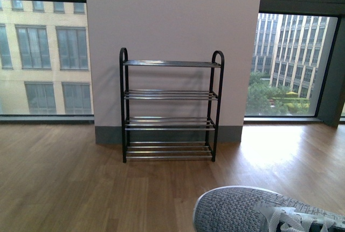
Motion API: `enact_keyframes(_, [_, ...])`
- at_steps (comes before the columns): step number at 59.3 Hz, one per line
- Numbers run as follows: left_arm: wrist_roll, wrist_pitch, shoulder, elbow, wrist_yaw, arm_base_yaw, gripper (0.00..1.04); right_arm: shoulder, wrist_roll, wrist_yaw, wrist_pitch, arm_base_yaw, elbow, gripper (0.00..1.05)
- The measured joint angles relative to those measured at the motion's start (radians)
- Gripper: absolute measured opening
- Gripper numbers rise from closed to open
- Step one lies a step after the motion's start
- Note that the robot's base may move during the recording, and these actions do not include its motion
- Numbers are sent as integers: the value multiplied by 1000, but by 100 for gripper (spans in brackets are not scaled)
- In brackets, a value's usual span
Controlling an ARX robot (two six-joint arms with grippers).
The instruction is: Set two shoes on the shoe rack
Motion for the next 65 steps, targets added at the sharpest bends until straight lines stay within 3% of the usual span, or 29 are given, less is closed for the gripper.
enact_keyframes(65, [0, 0, -1, 0, -2, 1, 2, 0, 10, 2, -2, -2, -7, 1])
